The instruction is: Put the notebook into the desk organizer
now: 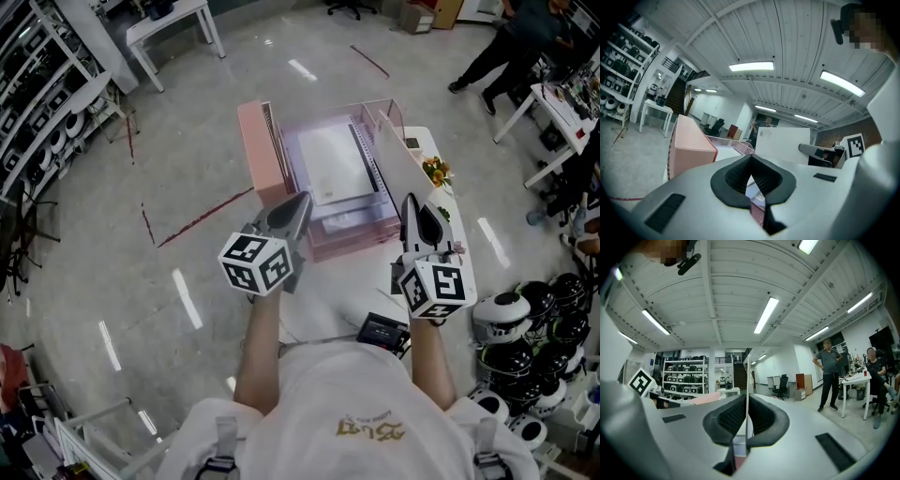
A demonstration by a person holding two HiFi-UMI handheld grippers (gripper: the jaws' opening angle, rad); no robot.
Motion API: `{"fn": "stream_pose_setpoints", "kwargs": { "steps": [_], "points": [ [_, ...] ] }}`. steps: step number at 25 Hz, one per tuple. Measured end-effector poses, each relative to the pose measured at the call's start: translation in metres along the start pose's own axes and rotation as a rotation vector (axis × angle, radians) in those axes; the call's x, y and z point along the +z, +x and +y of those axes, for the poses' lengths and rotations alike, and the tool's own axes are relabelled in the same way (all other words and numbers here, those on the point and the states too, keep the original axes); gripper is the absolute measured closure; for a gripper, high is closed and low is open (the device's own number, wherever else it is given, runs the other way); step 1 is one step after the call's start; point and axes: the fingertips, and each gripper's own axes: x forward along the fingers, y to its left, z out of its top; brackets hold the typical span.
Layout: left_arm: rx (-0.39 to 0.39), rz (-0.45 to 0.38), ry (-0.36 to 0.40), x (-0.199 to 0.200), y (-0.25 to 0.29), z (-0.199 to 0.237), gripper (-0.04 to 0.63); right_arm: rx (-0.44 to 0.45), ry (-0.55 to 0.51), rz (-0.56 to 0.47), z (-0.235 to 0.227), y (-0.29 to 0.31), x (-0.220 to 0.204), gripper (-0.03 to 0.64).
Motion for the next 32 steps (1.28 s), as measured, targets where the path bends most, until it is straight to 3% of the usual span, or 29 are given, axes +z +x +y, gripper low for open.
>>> {"fn": "stream_pose_setpoints", "kwargs": {
  "steps": [32],
  "points": [
    [0.030,0.042,-0.034,-0.012,0.026,0.030,0.578,0.080,-0.119,0.039,-0.001,0.077,-0.023,0.596]
  ]
}}
